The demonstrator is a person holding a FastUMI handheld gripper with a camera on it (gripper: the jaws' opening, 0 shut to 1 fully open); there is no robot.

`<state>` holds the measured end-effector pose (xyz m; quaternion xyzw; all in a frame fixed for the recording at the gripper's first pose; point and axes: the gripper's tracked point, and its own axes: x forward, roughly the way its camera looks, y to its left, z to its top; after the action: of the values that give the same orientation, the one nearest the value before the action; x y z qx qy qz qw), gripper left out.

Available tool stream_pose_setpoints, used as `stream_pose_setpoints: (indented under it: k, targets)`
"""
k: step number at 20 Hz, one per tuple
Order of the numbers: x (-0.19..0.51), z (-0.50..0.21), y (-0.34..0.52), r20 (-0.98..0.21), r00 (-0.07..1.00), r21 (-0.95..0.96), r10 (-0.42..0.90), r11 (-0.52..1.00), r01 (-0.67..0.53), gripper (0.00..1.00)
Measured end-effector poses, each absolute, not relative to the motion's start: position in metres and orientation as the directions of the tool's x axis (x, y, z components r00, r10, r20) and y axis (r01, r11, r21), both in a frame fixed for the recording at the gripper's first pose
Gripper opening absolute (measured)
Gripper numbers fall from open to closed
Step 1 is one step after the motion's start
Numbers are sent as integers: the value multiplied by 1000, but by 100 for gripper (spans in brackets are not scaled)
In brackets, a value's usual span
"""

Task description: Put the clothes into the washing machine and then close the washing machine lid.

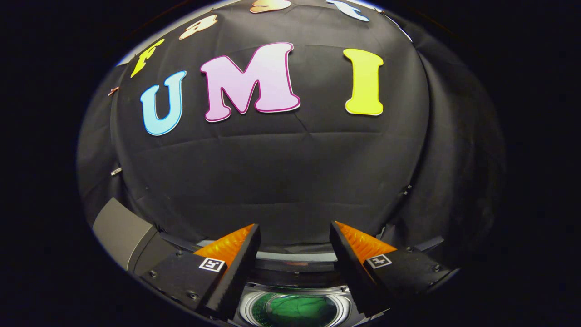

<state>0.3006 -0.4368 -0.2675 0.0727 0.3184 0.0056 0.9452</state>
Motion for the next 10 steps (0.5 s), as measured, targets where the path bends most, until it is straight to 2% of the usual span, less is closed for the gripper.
stream_pose_setpoints:
  k: [10]
  targets:
    - [299,-269,-436,-606,794,128,55,991,29,97]
